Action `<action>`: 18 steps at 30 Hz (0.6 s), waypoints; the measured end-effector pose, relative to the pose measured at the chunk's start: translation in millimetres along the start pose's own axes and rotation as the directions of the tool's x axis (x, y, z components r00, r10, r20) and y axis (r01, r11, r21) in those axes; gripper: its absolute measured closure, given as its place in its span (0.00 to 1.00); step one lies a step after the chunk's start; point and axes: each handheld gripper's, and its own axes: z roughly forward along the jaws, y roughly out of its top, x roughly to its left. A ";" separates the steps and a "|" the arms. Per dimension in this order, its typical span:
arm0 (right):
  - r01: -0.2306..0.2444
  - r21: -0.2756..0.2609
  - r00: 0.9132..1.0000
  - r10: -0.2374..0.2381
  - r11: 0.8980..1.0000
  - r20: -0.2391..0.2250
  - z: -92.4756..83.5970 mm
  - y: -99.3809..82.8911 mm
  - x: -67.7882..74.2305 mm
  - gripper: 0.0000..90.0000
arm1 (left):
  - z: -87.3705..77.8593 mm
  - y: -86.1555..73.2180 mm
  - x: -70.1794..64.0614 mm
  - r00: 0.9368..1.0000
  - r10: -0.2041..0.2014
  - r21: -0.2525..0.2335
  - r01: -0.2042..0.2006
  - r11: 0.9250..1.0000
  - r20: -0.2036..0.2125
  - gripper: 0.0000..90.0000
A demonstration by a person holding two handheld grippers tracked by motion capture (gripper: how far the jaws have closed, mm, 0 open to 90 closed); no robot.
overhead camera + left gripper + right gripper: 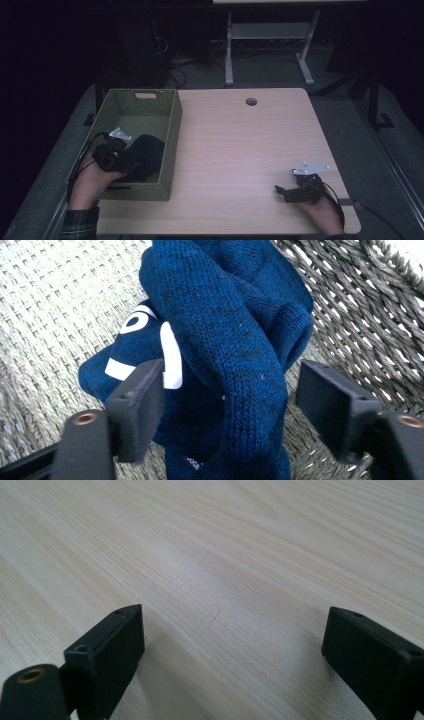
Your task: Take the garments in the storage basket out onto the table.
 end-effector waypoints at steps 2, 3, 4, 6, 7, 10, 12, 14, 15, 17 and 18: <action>0.000 0.000 1.000 0.000 1.000 0.000 0.0 0.0 0.0 0.11 | 0.5 0.4 -0.3 1.000 0.009 0.006 -0.009 1.000 -0.004 0.37; 0.000 0.000 1.000 0.000 1.000 0.000 0.0 0.0 0.0 0.11 | 0.7 0.6 -0.2 1.000 0.012 0.009 -0.012 1.000 -0.007 0.39; 0.000 0.000 1.000 0.000 1.000 0.000 0.0 0.0 0.0 0.11 | 0.7 0.6 -0.2 1.000 0.011 0.010 -0.011 1.000 -0.008 0.43; 0.000 0.000 1.000 0.000 1.000 0.000 0.0 0.0 0.0 0.11 | 0.3 0.7 0.5 1.000 0.015 0.014 -0.015 1.000 0.000 0.49; 0.000 0.000 1.000 0.000 1.000 0.000 0.0 0.0 0.0 0.11 | -0.2 0.9 0.6 1.000 0.023 0.013 -0.023 1.000 0.006 0.54; 0.000 0.000 1.000 0.000 1.000 0.000 0.0 0.0 0.0 0.11 | 0.0 1.5 0.5 1.000 0.021 0.021 -0.021 1.000 0.022 0.65; 0.000 0.000 1.000 0.000 1.000 0.000 0.0 0.0 0.0 0.11 | 0.9 1.9 0.6 0.999 0.020 0.027 -0.021 0.999 0.036 0.72; 0.000 0.000 1.000 0.000 1.000 0.000 0.0 0.0 0.0 0.11 | 1.6 2.1 0.8 0.998 0.024 0.046 -0.027 0.999 0.054 0.78; 0.000 0.000 1.000 0.000 1.000 0.000 0.0 0.0 0.0 0.11 | 1.6 2.2 0.9 0.998 0.031 0.048 -0.033 0.998 0.058 0.80; 0.000 0.000 1.000 0.000 1.000 0.000 0.0 0.0 0.0 0.11 | 0.9 1.7 1.9 0.998 0.026 0.046 -0.028 0.999 0.062 0.83; 0.000 0.000 1.000 0.000 1.000 0.000 0.0 0.0 0.0 0.11 | -0.2 1.8 3.6 0.997 0.035 0.050 -0.038 0.998 0.062 0.84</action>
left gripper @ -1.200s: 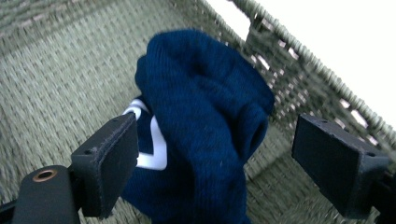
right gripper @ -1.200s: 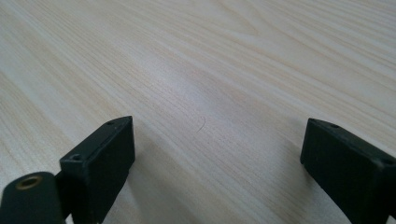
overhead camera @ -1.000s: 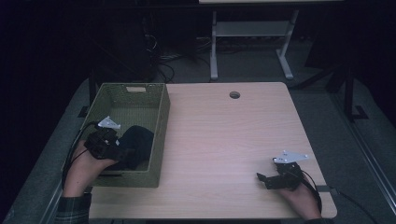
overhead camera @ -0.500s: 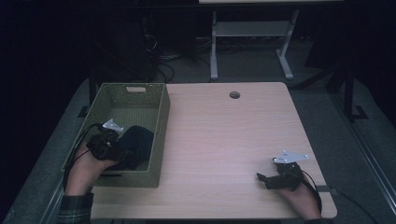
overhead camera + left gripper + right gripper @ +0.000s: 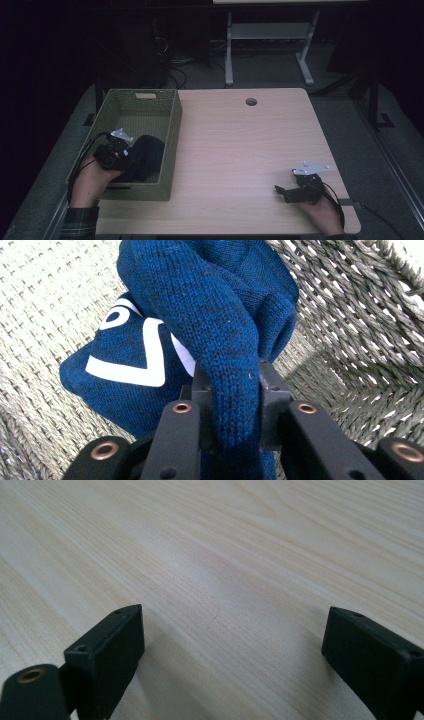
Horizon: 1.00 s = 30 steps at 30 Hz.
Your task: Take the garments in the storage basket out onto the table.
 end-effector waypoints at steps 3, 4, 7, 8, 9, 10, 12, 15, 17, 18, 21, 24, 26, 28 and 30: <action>0.000 0.000 1.000 0.000 1.000 0.000 0.0 0.0 0.0 0.11 | -2.7 1.7 1.2 1.000 0.001 -0.008 -0.001 1.000 0.008 0.86; 0.000 0.000 1.000 0.000 1.000 0.000 0.0 0.0 0.0 0.11 | -4.6 2.9 2.1 1.000 0.009 0.000 -0.009 1.000 0.007 0.86; 0.000 0.000 1.000 0.000 1.000 0.000 0.0 0.0 0.0 0.11 | -10.0 6.6 2.9 1.000 0.017 0.000 -0.017 1.000 0.005 0.86; 0.000 0.001 1.000 0.000 1.000 0.000 0.0 0.0 0.0 0.11 | -11.8 7.8 2.7 1.000 0.015 -0.004 -0.015 1.000 0.005 0.86; 0.000 0.000 1.000 0.000 1.000 0.000 0.0 0.0 0.0 0.11 | -13.4 9.0 2.4 1.000 0.009 -0.012 -0.009 1.000 0.002 0.86; 0.000 0.000 1.000 0.000 1.000 0.000 0.0 0.0 0.0 0.11 | -15.5 10.1 2.7 1.000 0.010 -0.011 -0.010 1.000 -0.001 0.86; 0.000 0.000 1.000 0.000 1.000 0.000 0.0 0.0 0.0 0.11 | -20.0 12.4 3.4 1.000 0.015 -0.006 -0.015 1.000 -0.002 0.86; 0.000 0.000 1.000 0.000 1.000 0.000 0.0 0.0 0.0 0.11 | -24.6 15.4 4.4 1.000 0.014 -0.015 -0.014 1.000 0.005 0.87; 0.000 0.000 1.000 0.000 1.000 0.000 0.0 0.0 0.0 0.11 | -27.7 17.5 5.3 1.000 0.014 -0.015 -0.014 1.000 0.002 0.87; 0.000 0.000 1.000 0.000 1.000 0.000 0.0 0.0 0.0 0.11 | -29.5 18.6 5.7 1.000 0.013 -0.019 -0.013 1.000 -0.001 0.87; 0.000 0.000 1.000 0.000 1.000 0.000 0.0 0.0 0.0 0.11 | -35.7 22.4 6.1 1.000 0.016 -0.024 -0.016 1.000 -0.007 0.87; 0.000 0.000 1.000 0.000 1.000 0.000 0.0 0.0 0.0 0.11 | -42.8 26.9 6.7 1.000 0.023 -0.032 -0.023 0.999 -0.014 0.87; 0.000 0.000 1.000 0.000 1.000 0.000 0.0 0.0 0.0 0.11 | -47.3 29.4 6.9 1.000 0.020 -0.041 -0.021 0.999 -0.023 0.87; 0.000 0.000 1.000 0.000 1.000 0.000 0.0 0.0 0.0 0.11 | -52.0 31.6 7.8 0.999 0.021 -0.049 -0.022 0.999 -0.028 0.87; 0.000 0.000 1.000 0.000 1.000 0.000 0.0 0.0 0.0 0.11 | -56.7 33.4 8.6 0.999 0.017 -0.060 -0.019 0.998 -0.030 0.87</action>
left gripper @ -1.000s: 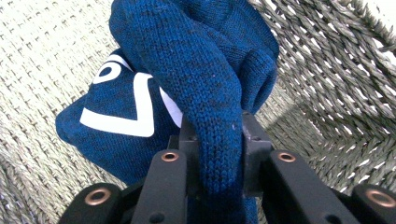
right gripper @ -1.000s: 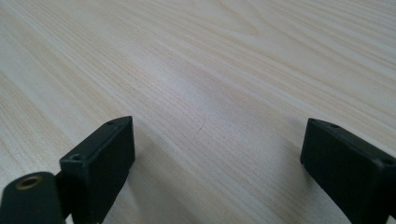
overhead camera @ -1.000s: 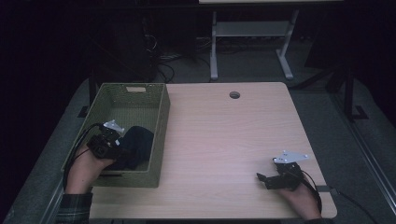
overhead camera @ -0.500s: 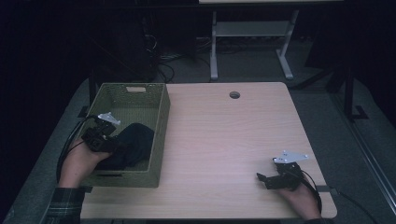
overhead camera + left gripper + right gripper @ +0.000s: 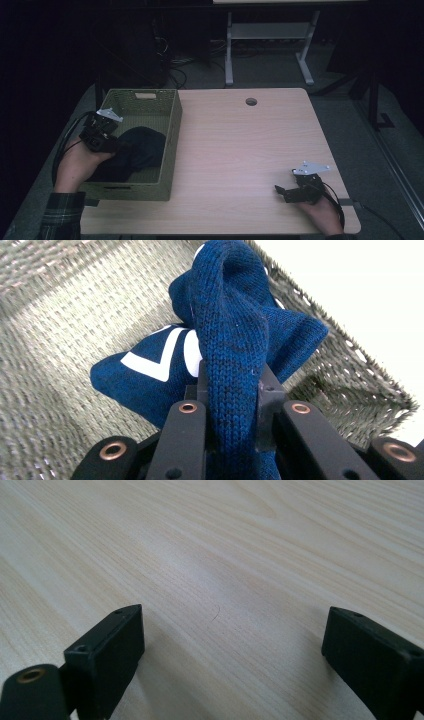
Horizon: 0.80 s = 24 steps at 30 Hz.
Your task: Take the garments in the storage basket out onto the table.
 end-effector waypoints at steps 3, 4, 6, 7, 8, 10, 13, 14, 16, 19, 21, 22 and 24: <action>0.001 0.000 1.000 -0.001 1.000 0.000 0.0 0.0 0.0 0.11 | -7.3 3.7 1.4 1.000 -0.005 -0.012 0.005 1.000 -0.010 0.87; 0.000 -0.001 1.000 0.000 1.000 0.001 0.0 0.0 0.0 0.11 | -9.6 5.1 1.6 1.000 -0.006 -0.015 0.005 1.000 -0.011 0.87; 0.000 0.000 1.000 0.000 1.000 0.000 0.0 0.0 -0.1 0.11 | -13.8 8.1 2.2 1.000 -0.003 -0.017 0.003 1.000 -0.011 0.87; 0.000 0.000 1.000 0.000 1.000 0.000 0.0 0.0 -0.1 0.11 | -15.4 9.6 2.3 1.000 -0.002 -0.019 0.001 1.000 -0.010 0.88; 0.000 0.000 1.000 0.000 1.000 0.000 0.0 0.0 0.0 0.11 | -17.3 11.3 2.5 1.000 -0.001 -0.018 0.001 1.000 -0.011 0.87; 0.000 0.000 1.000 0.000 1.000 0.000 0.0 0.0 0.0 0.11 | -21.3 14.4 3.6 1.000 0.012 -0.015 -0.012 1.000 -0.011 0.87; 0.000 0.000 1.000 0.000 1.000 0.000 0.0 0.0 0.0 0.11 | -27.1 18.7 3.8 1.000 0.016 -0.022 -0.016 1.000 -0.007 0.87; -0.001 0.000 1.000 0.001 1.000 0.000 0.0 0.0 0.0 0.11 | -28.9 20.1 3.8 1.000 0.014 -0.026 -0.014 1.000 -0.003 0.87; -0.001 0.000 1.000 0.001 1.000 0.000 0.0 0.0 0.0 0.11 | -32.9 23.2 3.9 1.000 0.015 -0.026 -0.015 1.000 0.000 0.87; -0.001 0.000 1.000 0.001 1.000 0.000 0.0 0.0 0.0 0.11 | -39.3 27.4 4.5 1.000 0.021 -0.033 -0.021 0.999 -0.001 0.88; -0.001 0.000 1.000 0.001 1.000 0.000 0.0 0.0 -0.1 0.11 | -43.9 30.3 4.3 1.000 0.025 -0.036 -0.025 0.999 -0.003 0.88; -0.001 0.000 1.000 0.001 1.000 0.000 0.0 0.0 -0.1 0.11 | -46.0 31.8 4.1 1.000 0.028 -0.037 -0.028 0.999 -0.005 0.88; -0.001 0.000 1.000 0.001 1.000 0.000 0.0 0.0 -0.1 0.11 | -50.4 34.7 4.0 0.999 0.032 -0.049 -0.032 0.998 -0.008 0.88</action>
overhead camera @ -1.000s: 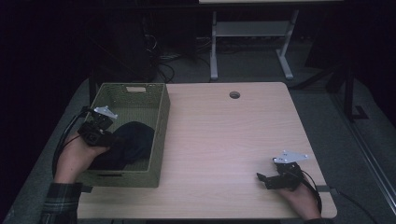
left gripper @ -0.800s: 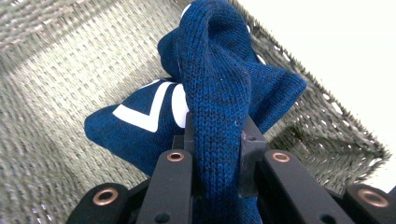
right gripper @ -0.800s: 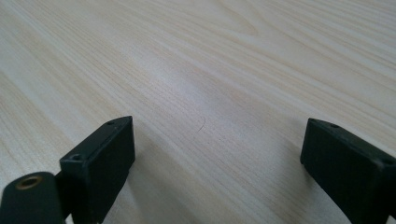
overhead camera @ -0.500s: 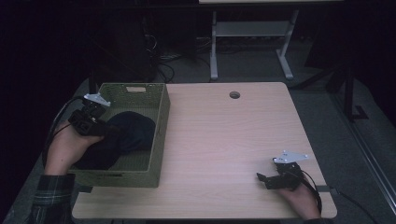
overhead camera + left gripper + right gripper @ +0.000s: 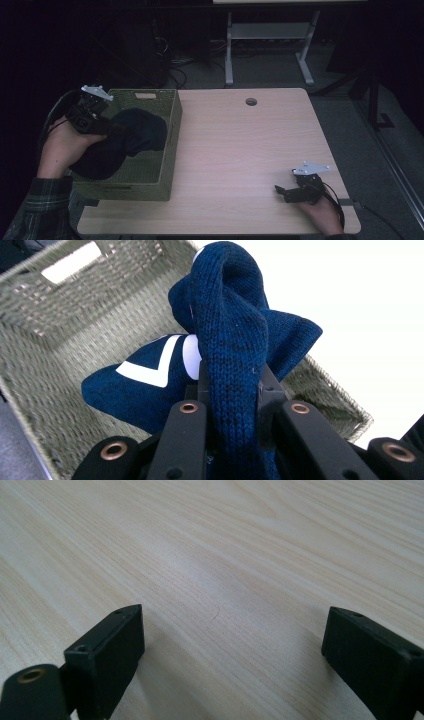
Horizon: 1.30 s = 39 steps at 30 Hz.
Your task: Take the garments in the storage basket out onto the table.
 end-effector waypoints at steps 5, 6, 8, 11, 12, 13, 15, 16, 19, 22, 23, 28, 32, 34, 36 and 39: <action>0.000 0.000 1.000 0.000 1.000 0.000 0.0 0.0 0.0 0.11 | -8.6 7.2 -1.6 1.000 0.004 -0.023 -0.004 1.000 0.008 0.88; 0.000 0.000 1.000 0.000 1.000 0.000 0.0 0.0 0.0 0.11 | -9.3 8.8 -1.9 1.000 0.007 -0.024 -0.007 1.000 0.014 0.88; 0.000 0.000 1.000 0.000 1.000 0.000 0.0 0.0 0.0 0.11 | -9.9 11.9 -3.1 1.000 0.013 -0.024 -0.013 1.000 0.013 0.88; 0.000 0.000 1.000 0.000 1.000 0.000 0.0 0.0 0.0 0.11 | -11.4 17.1 -4.9 1.000 0.019 -0.026 -0.019 0.999 0.013 0.88; 0.000 0.000 1.000 0.000 1.000 0.000 0.0 0.0 0.0 0.11 | -12.7 19.0 -5.0 1.000 0.026 -0.029 -0.026 0.999 0.014 0.88; 0.001 -0.001 1.000 -0.001 1.000 0.000 0.0 0.0 -0.1 0.11 | -14.0 20.9 -5.6 0.999 0.027 -0.032 -0.027 0.999 0.017 0.88; 0.001 -0.001 1.000 -0.001 1.000 0.000 0.0 0.0 -0.1 0.11 | -16.9 24.6 -6.5 0.999 0.032 -0.038 -0.031 0.999 0.014 0.88; 0.000 0.000 1.000 0.000 1.000 0.000 0.0 0.0 0.0 0.11 | -18.3 26.3 -7.0 0.999 0.030 -0.041 -0.029 0.999 0.017 0.88; 0.001 0.000 1.000 -0.001 1.000 0.000 0.0 0.0 -0.1 0.11 | -22.5 31.1 -7.5 0.999 0.035 -0.061 -0.033 0.998 0.029 0.88; 0.000 0.000 1.000 0.000 1.000 0.000 0.0 0.0 0.0 0.11 | -24.7 34.4 -8.3 0.998 0.036 -0.069 -0.032 0.997 0.044 0.89; 0.000 0.000 1.000 0.000 1.000 0.000 0.0 0.0 0.0 0.11 | -25.0 36.3 -9.2 0.998 0.036 -0.076 -0.032 0.997 0.052 0.89; 0.001 0.000 1.000 -0.001 1.000 0.000 0.0 0.0 0.0 0.11 | -22.6 46.0 -15.7 0.991 0.063 -0.104 -0.051 0.993 0.115 0.89; 0.001 0.000 1.000 -0.001 1.000 0.000 0.0 0.0 0.0 0.11 | -19.3 54.4 -22.3 0.987 0.081 -0.109 -0.066 0.992 0.141 0.89; 0.000 0.000 1.000 0.000 1.000 0.000 0.0 0.0 0.0 0.11 | -17.7 59.3 -26.1 0.986 0.090 -0.110 -0.075 0.991 0.143 0.89; 0.000 -0.001 1.000 0.000 1.000 0.000 0.0 0.0 0.0 0.11 | -16.0 64.4 -29.9 0.984 0.099 -0.117 -0.082 0.990 0.150 0.89; 0.001 0.000 1.000 -0.001 1.000 0.000 0.0 0.0 -0.1 0.11 | -12.4 72.3 -35.6 0.981 0.112 -0.123 -0.093 0.988 0.156 0.89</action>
